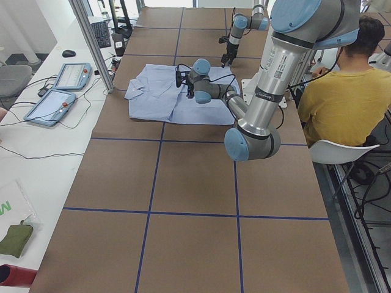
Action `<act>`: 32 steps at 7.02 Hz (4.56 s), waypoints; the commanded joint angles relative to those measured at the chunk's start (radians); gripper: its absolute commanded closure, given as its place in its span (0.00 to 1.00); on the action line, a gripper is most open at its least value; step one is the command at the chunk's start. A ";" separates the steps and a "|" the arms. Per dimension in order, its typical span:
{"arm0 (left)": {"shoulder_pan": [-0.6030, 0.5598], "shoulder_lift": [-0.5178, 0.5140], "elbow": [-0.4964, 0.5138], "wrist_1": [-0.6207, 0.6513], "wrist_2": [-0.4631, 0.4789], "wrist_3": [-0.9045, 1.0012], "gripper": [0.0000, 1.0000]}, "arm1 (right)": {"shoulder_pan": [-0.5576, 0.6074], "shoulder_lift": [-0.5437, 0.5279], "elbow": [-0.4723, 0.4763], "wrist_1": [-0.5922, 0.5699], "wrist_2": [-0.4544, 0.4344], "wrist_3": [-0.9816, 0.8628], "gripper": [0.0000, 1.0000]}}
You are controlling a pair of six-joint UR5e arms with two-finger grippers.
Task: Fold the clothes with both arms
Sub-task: 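Release the sleeve and withdraw the left gripper while the right gripper moves to the hem, then move both grippers to the hem corners nearest the robot and grasp them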
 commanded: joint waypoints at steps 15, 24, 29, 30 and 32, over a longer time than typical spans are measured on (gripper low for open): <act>0.026 0.169 -0.146 0.003 0.005 -0.072 0.01 | -0.002 -0.004 0.044 -0.027 0.007 0.083 1.00; 0.307 0.432 -0.396 0.330 0.139 -0.274 0.09 | -0.002 -0.024 0.058 -0.027 0.008 0.083 1.00; 0.333 0.433 -0.373 0.324 0.123 -0.274 0.26 | -0.002 -0.024 0.055 -0.027 0.007 0.083 1.00; 0.333 0.433 -0.375 0.324 0.114 -0.275 0.33 | -0.002 -0.024 0.055 -0.027 0.007 0.083 1.00; 0.342 0.433 -0.372 0.324 0.109 -0.296 0.42 | -0.003 -0.022 0.055 -0.027 0.007 0.083 1.00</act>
